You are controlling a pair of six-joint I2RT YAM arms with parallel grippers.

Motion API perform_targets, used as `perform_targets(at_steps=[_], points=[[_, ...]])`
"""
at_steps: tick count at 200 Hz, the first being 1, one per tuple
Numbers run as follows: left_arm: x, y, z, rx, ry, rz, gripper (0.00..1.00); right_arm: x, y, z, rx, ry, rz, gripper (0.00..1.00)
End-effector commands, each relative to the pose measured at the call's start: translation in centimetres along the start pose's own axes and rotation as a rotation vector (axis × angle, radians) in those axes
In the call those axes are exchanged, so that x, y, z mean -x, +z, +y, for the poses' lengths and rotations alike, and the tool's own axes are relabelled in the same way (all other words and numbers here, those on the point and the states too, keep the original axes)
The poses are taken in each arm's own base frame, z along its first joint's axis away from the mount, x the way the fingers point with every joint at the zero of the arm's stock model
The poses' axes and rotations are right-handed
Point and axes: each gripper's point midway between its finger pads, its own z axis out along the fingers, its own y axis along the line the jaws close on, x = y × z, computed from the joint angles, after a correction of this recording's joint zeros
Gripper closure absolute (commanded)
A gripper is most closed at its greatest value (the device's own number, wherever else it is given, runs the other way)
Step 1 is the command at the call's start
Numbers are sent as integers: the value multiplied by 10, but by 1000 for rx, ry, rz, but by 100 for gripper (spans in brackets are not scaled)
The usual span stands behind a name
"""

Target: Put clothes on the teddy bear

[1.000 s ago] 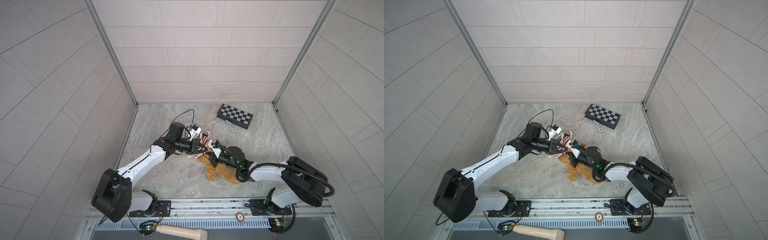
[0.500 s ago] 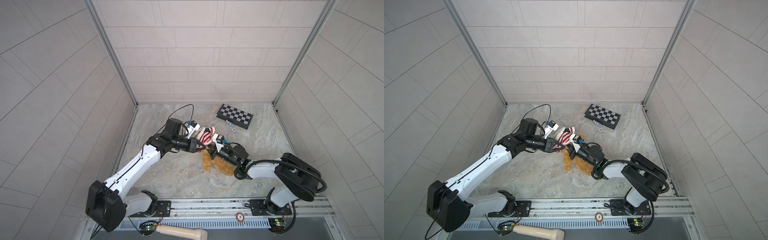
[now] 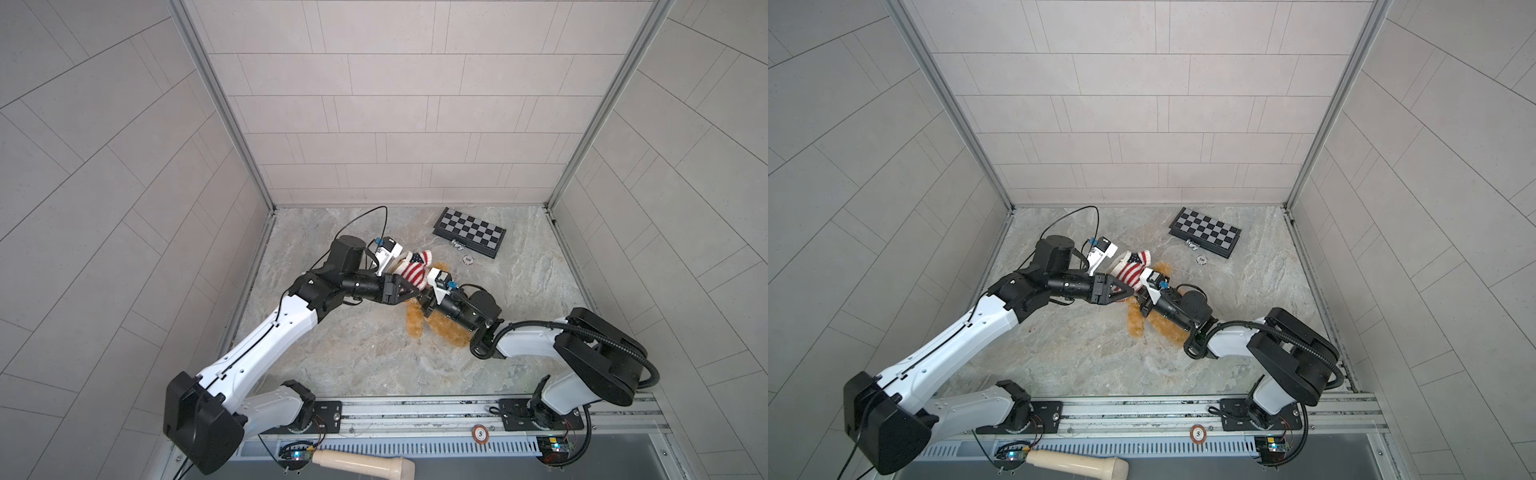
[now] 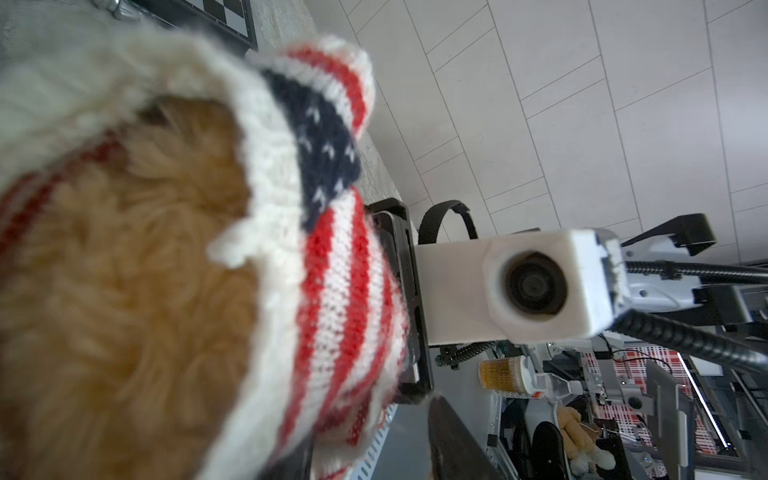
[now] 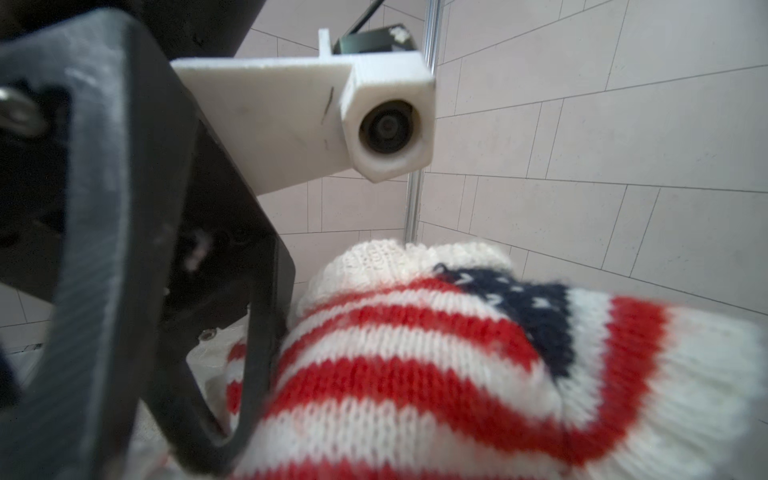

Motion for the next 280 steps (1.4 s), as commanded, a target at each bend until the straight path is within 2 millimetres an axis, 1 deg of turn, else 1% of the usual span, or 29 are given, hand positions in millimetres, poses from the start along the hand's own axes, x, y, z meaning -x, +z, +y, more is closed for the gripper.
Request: perform_targets(at_steps=[1,20,30,41,45,60,68,77,82,90,95,104,114,128,148,154,177,200,209,224,242,250,257,267,280], points=[[9,-21,-38,-68,81,-42,51,43,-9,0,-6,-69,-136,100],[7,-35,-46,-49,105,-43,49,54,-15,-1,-4,-88,-163,100],[8,-43,-50,-43,119,-45,46,59,-18,-2,4,-89,-175,100],[11,-51,-62,-69,146,-66,42,65,-20,-2,14,-91,-188,100],[19,-58,-60,-63,143,-99,41,67,-21,-3,16,-93,-192,100],[36,-75,-70,-73,152,-191,38,71,-23,-1,41,-101,-203,100],[48,-83,-67,-47,129,-239,38,73,-25,3,69,-101,-209,100],[62,-90,-60,-9,78,-274,44,77,-27,7,106,-103,-219,100],[67,-92,-56,9,48,-279,50,81,-29,9,124,-102,-227,100],[72,-90,-48,56,14,-266,57,85,-32,11,146,-104,-238,100],[73,-87,-45,82,4,-249,59,89,-34,14,162,-107,-247,100],[73,-80,-44,104,6,-222,61,94,-36,19,196,-119,-260,100],[69,-70,-45,128,27,-183,61,97,-38,22,222,-128,-266,100],[59,-57,-39,155,35,-120,65,98,-38,27,255,-146,-262,100],[53,-52,-22,216,31,-96,69,100,-38,32,289,-161,-266,100],[47,-45,-28,194,48,-74,69,100,-38,34,297,-160,-269,100],[43,-38,-32,173,62,-54,70,99,-34,33,298,-163,-265,100],[32,-28,-34,154,73,-9,69,94,-30,31,289,-176,-254,100],[30,-28,-34,154,77,-6,68,90,-29,30,288,-181,-241,100],[30,-32,-33,183,84,-13,66,85,-28,29,281,-187,-228,100],[31,-42,-32,235,106,-22,50,80,-28,26,273,-188,-214,100],[32,-47,-32,265,117,-29,46,79,-29,24,269,-188,-213,100],[33,-52,-30,295,127,-37,44,79,-30,22,265,-187,-214,100],[33,-59,-25,347,136,-46,45,78,-30,21,262,-187,-212,100],[30,-60,-20,375,139,-38,58,79,-29,21,261,-190,-212,100]])
